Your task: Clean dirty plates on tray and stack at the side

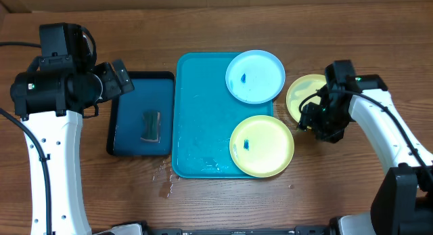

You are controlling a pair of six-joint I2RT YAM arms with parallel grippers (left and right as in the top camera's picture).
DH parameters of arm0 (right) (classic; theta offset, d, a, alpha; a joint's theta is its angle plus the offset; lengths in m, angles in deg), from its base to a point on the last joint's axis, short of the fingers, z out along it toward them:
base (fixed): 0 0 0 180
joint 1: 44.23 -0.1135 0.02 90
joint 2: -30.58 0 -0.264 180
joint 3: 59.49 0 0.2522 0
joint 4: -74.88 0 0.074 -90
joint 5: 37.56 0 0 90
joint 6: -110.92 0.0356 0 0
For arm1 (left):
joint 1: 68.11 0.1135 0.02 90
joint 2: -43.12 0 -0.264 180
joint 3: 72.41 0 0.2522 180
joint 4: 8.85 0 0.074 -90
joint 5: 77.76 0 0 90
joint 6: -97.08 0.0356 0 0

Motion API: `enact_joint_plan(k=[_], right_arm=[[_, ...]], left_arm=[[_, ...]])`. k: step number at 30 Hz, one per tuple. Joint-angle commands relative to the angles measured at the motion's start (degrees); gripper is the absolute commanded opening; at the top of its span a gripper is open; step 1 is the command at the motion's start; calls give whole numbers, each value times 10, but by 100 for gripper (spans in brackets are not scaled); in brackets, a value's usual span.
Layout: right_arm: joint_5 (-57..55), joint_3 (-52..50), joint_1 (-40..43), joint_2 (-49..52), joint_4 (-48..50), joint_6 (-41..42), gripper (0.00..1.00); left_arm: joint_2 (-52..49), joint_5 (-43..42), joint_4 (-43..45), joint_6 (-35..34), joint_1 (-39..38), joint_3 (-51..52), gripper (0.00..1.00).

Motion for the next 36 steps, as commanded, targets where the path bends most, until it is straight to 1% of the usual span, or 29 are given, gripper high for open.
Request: enact_joint_plan(k=[1, 4, 5, 15, 17, 20, 25, 36], right_arm=[[-1, -18, -3, -11, 15, 3, 59], [-1, -33, -4, -11, 28, 18, 57], [-1, -37, -5, -11, 32, 18, 55], [-1, -75, -31, -11, 70, 17, 53], [-1, -75, -31, -11, 70, 17, 49], [-1, -75, -31, -11, 68, 17, 35], [-1, -81, -31, -11, 66, 17, 34], [12, -99, -31, -11, 82, 13, 37]], left_arm=[[0, 5, 1, -11, 0, -5, 100], [0, 5, 1, -11, 0, -5, 100], [0, 5, 1, -11, 0, -5, 100], [0, 5, 1, -11, 0, -5, 100], [0, 5, 1, -11, 0, -5, 100], [0, 5, 1, -11, 0, -5, 100], [0, 5, 0, -11, 0, -5, 100], [0, 5, 1, -11, 0, -5, 100]])
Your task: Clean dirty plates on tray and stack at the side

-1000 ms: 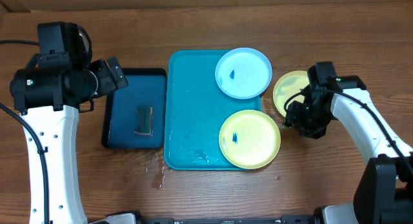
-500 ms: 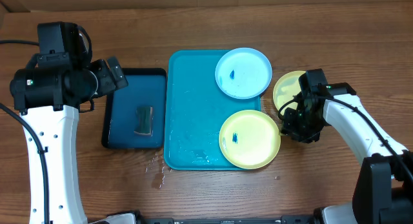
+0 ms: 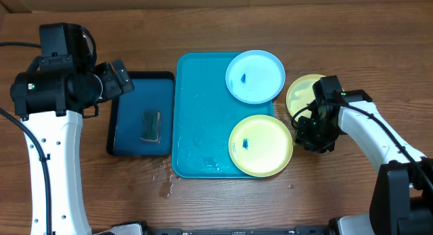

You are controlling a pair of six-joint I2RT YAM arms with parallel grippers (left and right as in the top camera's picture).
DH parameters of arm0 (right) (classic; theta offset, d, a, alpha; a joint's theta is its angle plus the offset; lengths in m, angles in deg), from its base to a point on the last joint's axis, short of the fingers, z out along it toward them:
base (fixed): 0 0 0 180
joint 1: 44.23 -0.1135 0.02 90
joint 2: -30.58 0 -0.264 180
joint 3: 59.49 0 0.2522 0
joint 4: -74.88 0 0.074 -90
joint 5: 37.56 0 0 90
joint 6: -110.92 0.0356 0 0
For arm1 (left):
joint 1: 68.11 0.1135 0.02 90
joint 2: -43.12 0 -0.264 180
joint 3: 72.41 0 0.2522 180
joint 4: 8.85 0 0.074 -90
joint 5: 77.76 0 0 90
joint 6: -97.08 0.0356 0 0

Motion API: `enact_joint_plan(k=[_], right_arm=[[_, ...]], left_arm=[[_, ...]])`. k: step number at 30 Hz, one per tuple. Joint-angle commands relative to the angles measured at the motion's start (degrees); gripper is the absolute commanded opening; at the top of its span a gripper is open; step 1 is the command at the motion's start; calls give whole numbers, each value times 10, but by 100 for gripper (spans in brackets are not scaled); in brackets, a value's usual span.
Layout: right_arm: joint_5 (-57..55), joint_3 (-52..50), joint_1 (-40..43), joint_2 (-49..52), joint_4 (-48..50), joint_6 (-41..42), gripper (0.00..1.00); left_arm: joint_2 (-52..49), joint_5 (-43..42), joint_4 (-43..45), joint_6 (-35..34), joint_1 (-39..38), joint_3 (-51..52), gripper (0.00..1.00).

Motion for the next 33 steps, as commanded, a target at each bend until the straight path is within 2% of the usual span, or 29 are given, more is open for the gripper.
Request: enact_joint_plan(k=[1, 21, 31, 33], right_arm=[[5, -7, -2, -11, 7, -2, 37], [59, 21, -2, -11, -9, -60, 41], [59, -22, -2, -11, 31, -60, 36], [59, -26, -2, -11, 39, -59, 30]], left_arm=[[0, 5, 1, -10, 0, -5, 100], [0, 5, 1, -10, 0, -5, 100], [0, 5, 1, -10, 0, -5, 100], [0, 5, 1, -10, 0, -5, 100]])
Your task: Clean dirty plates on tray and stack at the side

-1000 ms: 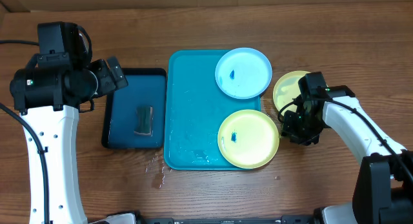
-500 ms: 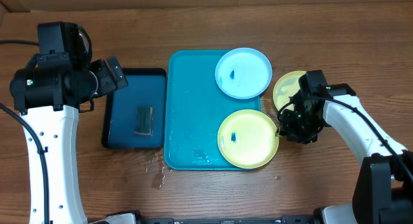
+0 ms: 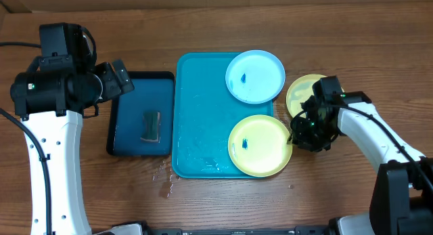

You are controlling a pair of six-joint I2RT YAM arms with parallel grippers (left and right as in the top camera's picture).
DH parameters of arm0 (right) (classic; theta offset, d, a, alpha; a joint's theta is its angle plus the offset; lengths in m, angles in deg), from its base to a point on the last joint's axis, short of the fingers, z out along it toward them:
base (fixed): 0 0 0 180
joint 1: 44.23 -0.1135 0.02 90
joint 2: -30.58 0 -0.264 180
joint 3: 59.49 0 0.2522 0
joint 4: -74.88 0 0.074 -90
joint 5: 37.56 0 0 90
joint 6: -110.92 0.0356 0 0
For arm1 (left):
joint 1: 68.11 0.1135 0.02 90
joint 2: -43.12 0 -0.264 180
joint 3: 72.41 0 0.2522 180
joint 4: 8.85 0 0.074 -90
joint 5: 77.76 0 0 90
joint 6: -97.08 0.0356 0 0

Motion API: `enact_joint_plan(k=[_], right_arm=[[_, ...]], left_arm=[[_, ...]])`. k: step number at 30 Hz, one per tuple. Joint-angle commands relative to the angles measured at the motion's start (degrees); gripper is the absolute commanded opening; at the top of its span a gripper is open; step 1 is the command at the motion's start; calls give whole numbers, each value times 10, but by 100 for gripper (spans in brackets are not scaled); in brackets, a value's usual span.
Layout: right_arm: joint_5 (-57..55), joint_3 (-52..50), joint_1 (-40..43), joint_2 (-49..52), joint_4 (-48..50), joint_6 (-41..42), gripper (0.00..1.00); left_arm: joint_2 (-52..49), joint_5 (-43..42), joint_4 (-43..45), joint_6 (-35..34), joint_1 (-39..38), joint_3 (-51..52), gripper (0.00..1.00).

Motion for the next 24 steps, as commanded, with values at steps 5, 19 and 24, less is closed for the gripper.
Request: enact_joint_plan(k=[5, 19, 24], right_arm=[[5, -9, -2, -11, 11, 2, 16], [5, -10, -42, -11, 29, 48, 4], [5, -10, -85, -11, 64, 106, 4]], left_arm=[[0, 5, 1, -10, 0, -5, 100], [0, 5, 1, -10, 0, -5, 100], [0, 5, 1, -10, 0, -5, 100]])
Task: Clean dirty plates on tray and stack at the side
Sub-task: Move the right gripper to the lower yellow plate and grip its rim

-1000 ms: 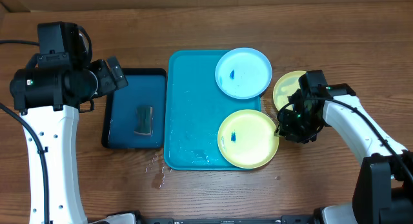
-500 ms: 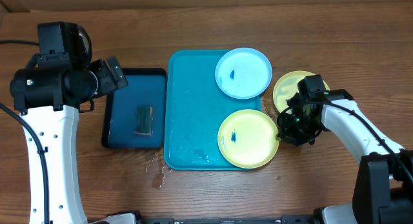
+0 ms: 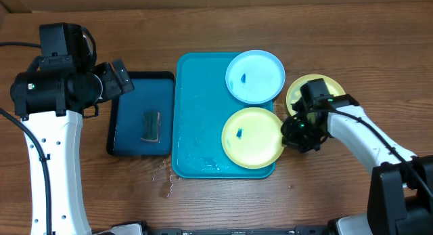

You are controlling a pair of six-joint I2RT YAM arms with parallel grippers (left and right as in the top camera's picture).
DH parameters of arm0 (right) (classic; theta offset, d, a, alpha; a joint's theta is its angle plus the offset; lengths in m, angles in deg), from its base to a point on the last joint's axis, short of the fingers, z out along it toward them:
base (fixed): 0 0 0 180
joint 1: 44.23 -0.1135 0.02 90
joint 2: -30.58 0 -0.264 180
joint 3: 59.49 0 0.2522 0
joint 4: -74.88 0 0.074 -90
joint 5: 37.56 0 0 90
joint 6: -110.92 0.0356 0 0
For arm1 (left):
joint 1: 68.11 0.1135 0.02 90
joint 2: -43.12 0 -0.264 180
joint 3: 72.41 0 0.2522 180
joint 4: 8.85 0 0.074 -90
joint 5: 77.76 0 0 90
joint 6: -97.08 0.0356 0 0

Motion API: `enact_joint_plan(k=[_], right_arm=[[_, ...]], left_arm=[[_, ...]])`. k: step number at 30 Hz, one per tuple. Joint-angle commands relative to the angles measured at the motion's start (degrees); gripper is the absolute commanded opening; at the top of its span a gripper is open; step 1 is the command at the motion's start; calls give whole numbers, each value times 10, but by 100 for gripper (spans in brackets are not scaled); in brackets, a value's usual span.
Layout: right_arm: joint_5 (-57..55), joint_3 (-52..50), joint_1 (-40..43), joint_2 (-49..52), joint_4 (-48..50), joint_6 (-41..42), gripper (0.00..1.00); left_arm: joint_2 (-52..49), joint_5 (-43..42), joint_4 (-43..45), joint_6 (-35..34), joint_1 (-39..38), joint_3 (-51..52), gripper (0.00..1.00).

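A yellow-green plate [image 3: 252,137] with a blue smear lies on the teal tray [image 3: 199,120], at its near right. My right gripper [image 3: 291,130] is at that plate's right rim and seems shut on it, though the wrist hides the fingers. A light blue plate [image 3: 255,76], also smeared blue, sits at the tray's far right corner. Off the tray to the right lies a yellow plate [image 3: 312,91], half covered by my right arm. My left gripper [image 3: 122,78] hangs over the far left corner of the dark tray [image 3: 128,126]; its jaws cannot be made out.
A grey sponge [image 3: 150,125] lies in the dark tray left of the teal one. Water drops [image 3: 164,177] spot the wood near the teal tray's front left corner. Cardboard borders the table's far edge.
The right gripper has moved left and slightly away from me, and the yellow-green plate has shifted with it, further onto the teal tray. The left arm has not moved.
The right gripper was first beside the yellow plate, off the tray. It then stood at the right rim of the yellow-green plate and stayed there. Now that plate sits further left and further back on the tray, with the gripper still at its rim.
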Motion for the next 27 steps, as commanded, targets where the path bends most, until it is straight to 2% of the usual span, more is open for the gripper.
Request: enact_joint_plan(k=[1, 9, 13, 22, 27], right_arm=[[1, -2, -33, -11, 24, 59, 4], [-4, -2, -116, -11, 129, 122, 4], [-64, -2, -153, -11, 178, 152, 4], [-220, -2, -217, -11, 253, 153, 4], [-225, -2, -221, -10, 268, 154, 4]], left_arm=[[0, 5, 1, -10, 0, -5, 100], [0, 5, 1, -10, 0, -5, 100], [0, 5, 1, -10, 0, -5, 100], [0, 5, 1, -10, 0, -5, 100], [0, 5, 1, -10, 0, -5, 100]])
